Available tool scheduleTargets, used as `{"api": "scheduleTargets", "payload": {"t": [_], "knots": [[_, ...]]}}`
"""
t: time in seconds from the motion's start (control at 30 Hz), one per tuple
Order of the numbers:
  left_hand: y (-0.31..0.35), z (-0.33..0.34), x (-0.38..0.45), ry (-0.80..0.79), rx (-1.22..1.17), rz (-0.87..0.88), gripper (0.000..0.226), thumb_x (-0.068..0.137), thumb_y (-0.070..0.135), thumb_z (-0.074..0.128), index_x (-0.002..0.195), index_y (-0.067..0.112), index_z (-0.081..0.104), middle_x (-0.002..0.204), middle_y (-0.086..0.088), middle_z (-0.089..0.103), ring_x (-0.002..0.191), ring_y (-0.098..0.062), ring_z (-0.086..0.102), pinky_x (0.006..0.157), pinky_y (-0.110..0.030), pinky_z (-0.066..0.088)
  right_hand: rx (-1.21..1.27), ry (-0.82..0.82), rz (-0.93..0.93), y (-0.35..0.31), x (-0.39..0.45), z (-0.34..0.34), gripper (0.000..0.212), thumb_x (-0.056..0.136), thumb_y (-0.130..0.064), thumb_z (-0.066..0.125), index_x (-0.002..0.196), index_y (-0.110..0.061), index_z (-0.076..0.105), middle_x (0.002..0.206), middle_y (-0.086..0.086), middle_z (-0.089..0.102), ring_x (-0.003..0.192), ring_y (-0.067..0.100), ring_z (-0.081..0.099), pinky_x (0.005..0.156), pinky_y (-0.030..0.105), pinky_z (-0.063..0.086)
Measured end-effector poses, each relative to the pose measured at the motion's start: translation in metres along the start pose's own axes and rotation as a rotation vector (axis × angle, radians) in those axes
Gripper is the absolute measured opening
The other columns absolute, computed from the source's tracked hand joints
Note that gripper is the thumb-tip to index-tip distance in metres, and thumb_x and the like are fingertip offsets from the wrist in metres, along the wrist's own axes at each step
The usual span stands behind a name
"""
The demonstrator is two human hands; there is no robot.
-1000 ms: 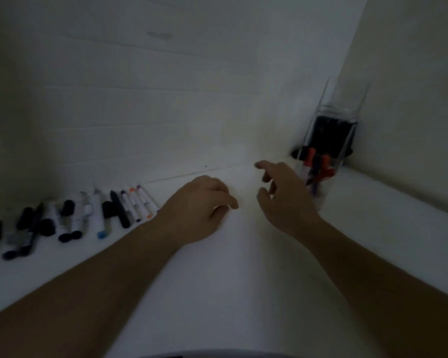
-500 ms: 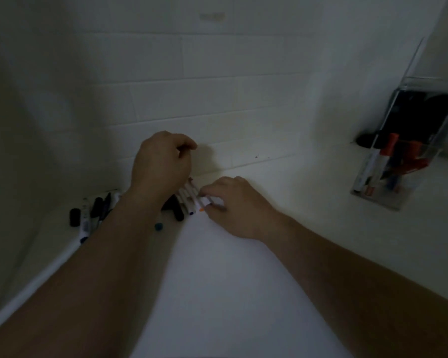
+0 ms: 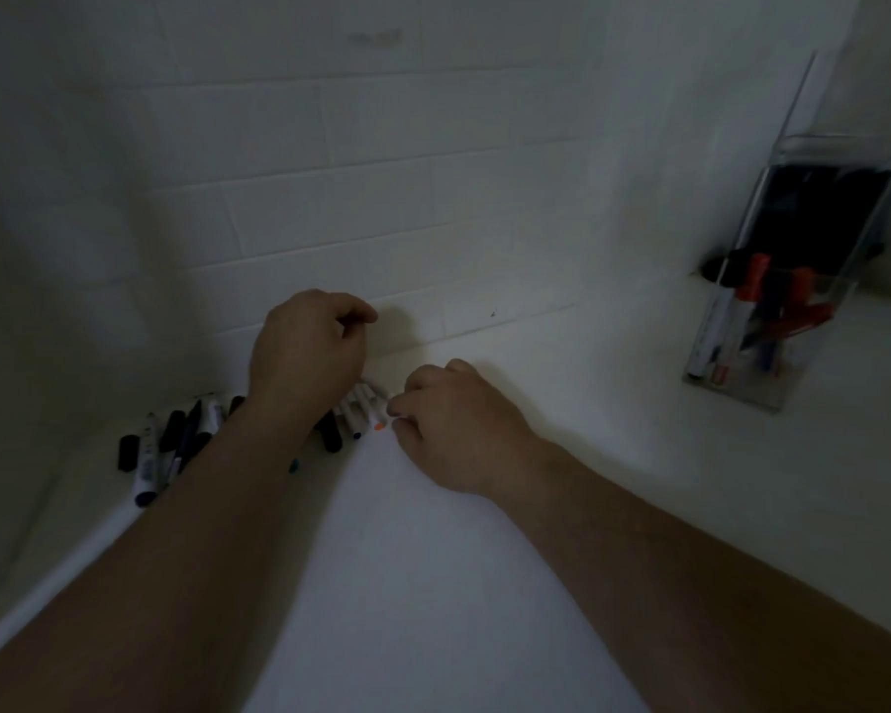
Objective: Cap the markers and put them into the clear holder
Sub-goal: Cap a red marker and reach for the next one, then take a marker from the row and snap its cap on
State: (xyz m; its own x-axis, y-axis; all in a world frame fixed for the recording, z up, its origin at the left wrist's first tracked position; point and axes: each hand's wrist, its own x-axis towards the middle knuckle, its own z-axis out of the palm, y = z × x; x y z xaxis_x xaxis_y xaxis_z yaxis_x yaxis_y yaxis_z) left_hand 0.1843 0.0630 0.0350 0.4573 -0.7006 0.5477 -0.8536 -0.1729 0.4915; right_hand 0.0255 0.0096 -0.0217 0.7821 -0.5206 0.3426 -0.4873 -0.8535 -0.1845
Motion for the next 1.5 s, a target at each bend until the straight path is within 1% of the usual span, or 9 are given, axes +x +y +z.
{"api": "scheduleTargets", "payload": {"t": [0.17,0.33,0.47,0.67,0.93,1.07,1.2,1.3,1.5], "knots": [[0.002,0.0,0.0,0.012,0.066,0.047,0.022,0.091,0.02,0.059,0.101,0.031,0.076,0.11,0.002,0.07,0.1,-0.022,0.064,0.088,-0.03,0.047,-0.032,0.017,0.148,0.004,-0.005,-0.016,0.033,0.101,-0.037,0.046,0.109,-0.013,0.067,0.109,0.012,0.058,0.104,0.032,0.052,0.087,0.044,0.05],[-0.001,-0.002,0.0,-0.039,0.123,0.042,0.022,0.092,0.022,0.059,0.103,0.032,0.076,0.111,0.002,0.071,0.102,-0.022,0.064,0.089,-0.032,0.048,0.027,0.002,0.315,0.019,-0.01,-0.036,0.023,0.097,-0.027,0.058,0.115,-0.012,0.054,0.109,0.015,0.062,0.101,0.035,0.063,0.073,0.034,0.044],[-0.011,-0.001,0.003,-0.181,0.146,0.005,0.026,0.088,0.027,0.058,0.106,0.033,0.075,0.113,0.004,0.072,0.106,-0.024,0.064,0.095,-0.036,0.052,-0.088,-0.182,0.373,0.035,-0.025,-0.062,0.044,0.101,-0.018,0.039,0.143,-0.013,0.03,0.118,0.019,0.062,0.099,0.035,0.063,0.08,0.04,0.048],[-0.013,-0.001,0.003,-0.375,0.197,-0.051,0.034,0.07,0.043,0.052,0.1,0.045,0.069,0.098,0.011,0.067,0.112,-0.023,0.05,0.095,-0.04,0.048,0.002,0.072,0.351,0.057,-0.067,-0.056,0.03,0.106,-0.042,0.03,0.133,-0.034,0.04,0.073,-0.005,0.054,0.061,0.018,0.053,0.056,0.033,0.039],[-0.004,0.002,-0.003,-0.565,0.406,0.031,0.031,0.077,0.044,0.053,0.108,0.049,0.06,0.097,0.017,0.064,0.113,-0.024,0.039,0.084,-0.04,0.025,0.089,0.103,0.295,0.069,-0.07,-0.049,0.036,0.105,-0.05,0.025,0.105,-0.029,0.054,0.069,-0.004,0.057,0.062,0.02,0.055,0.057,0.036,0.044],[-0.009,0.007,-0.004,-0.512,0.344,0.037,0.027,0.085,0.039,0.053,0.109,0.051,0.058,0.09,0.019,0.066,0.108,-0.019,0.048,0.091,-0.037,0.033,0.134,0.134,0.303,0.071,-0.068,-0.048,0.035,0.105,-0.05,0.027,0.105,-0.029,0.055,0.069,-0.003,0.058,0.061,0.019,0.056,0.057,0.037,0.045],[0.008,0.009,-0.01,-0.464,0.052,0.128,0.023,0.103,0.035,0.047,0.115,0.037,0.067,0.1,0.006,0.06,0.062,-0.011,0.068,0.078,-0.035,0.056,0.246,0.229,0.266,0.072,-0.069,-0.049,0.031,0.103,-0.051,0.037,0.119,-0.033,0.057,0.082,-0.005,0.067,0.072,0.018,0.06,0.069,0.04,0.052],[0.026,0.016,-0.02,-0.393,-0.023,0.237,0.018,0.101,0.032,0.053,0.106,0.032,0.071,0.1,0.004,0.062,0.089,-0.014,0.061,0.073,-0.023,0.045,0.206,0.321,0.204,0.074,-0.068,-0.05,0.026,0.102,-0.047,0.04,0.12,-0.036,0.056,0.089,-0.007,0.066,0.079,0.02,0.058,0.072,0.043,0.051],[0.043,0.032,-0.035,-0.324,-0.287,0.21,0.011,0.088,0.021,0.071,0.088,0.031,0.072,0.082,0.016,0.07,0.079,-0.002,0.062,0.074,-0.019,0.045,0.164,0.422,0.166,0.08,-0.065,-0.051,0.017,0.099,-0.038,0.052,0.113,-0.035,0.062,0.089,-0.006,0.063,0.081,0.022,0.057,0.073,0.043,0.051]]}}
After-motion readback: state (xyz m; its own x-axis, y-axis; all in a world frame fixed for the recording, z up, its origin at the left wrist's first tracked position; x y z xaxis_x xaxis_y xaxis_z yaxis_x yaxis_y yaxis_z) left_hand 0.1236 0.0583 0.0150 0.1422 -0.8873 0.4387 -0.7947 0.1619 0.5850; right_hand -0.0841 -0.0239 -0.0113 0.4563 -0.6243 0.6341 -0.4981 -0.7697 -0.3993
